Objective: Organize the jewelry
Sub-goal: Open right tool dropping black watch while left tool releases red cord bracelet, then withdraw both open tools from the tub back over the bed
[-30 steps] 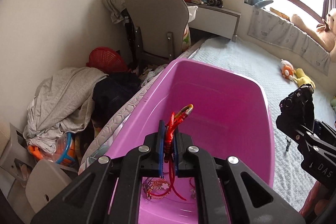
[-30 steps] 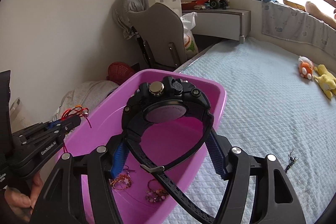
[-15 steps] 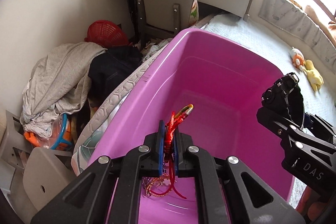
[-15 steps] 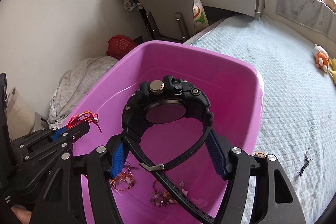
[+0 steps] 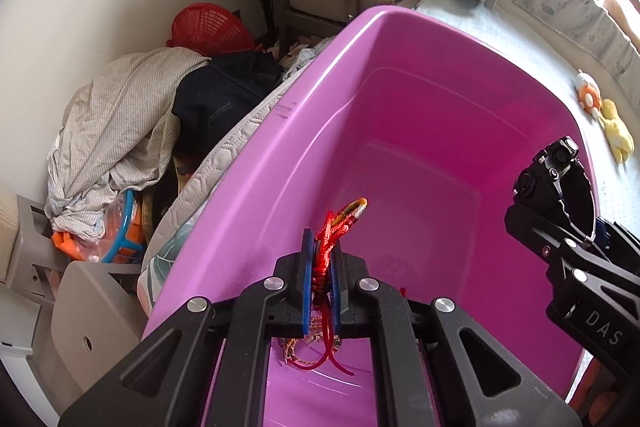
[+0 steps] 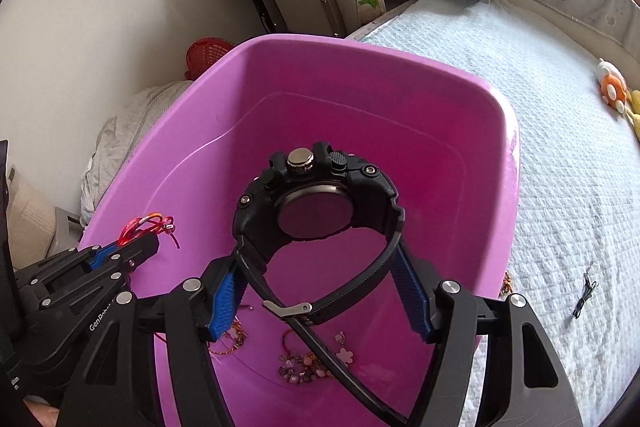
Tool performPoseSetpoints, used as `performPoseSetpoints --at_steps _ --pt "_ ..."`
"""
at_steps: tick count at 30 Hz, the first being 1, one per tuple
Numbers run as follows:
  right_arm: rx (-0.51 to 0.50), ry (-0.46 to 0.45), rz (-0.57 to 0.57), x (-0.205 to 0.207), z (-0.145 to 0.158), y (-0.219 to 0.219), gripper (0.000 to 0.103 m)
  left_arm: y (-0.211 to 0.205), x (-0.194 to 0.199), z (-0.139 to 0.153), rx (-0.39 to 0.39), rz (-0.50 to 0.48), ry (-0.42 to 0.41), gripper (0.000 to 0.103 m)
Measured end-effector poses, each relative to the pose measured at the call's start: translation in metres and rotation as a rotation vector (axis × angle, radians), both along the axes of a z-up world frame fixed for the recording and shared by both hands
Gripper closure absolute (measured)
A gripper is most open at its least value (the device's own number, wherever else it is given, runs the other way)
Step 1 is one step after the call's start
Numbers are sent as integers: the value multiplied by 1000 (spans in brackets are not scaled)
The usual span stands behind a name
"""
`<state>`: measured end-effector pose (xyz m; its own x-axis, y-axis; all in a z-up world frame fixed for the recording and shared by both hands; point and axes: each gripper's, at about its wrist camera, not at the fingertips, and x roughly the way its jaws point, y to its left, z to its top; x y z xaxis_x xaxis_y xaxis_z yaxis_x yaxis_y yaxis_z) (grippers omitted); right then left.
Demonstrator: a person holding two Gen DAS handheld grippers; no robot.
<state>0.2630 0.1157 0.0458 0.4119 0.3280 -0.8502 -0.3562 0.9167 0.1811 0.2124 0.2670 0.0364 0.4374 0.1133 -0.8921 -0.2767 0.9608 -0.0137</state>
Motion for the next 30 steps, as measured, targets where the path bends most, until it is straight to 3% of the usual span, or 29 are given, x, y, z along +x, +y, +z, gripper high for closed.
performPoseSetpoints --at_steps 3,5,9,15,30 --pt "-11 18 -10 3 -2 -1 37 0 0 -2 -14 -5 10 93" --pt "-19 24 -11 5 -4 2 35 -1 -2 -4 -13 -8 19 76" --pt "-34 -10 -7 1 -1 5 32 -7 -8 2 -2 -21 -21 28" --pt "-26 -14 -6 -4 0 2 31 -14 -13 4 19 -31 -37 23" --pt "-9 -25 -6 -16 6 -1 31 -10 -23 13 12 -21 -48 23"
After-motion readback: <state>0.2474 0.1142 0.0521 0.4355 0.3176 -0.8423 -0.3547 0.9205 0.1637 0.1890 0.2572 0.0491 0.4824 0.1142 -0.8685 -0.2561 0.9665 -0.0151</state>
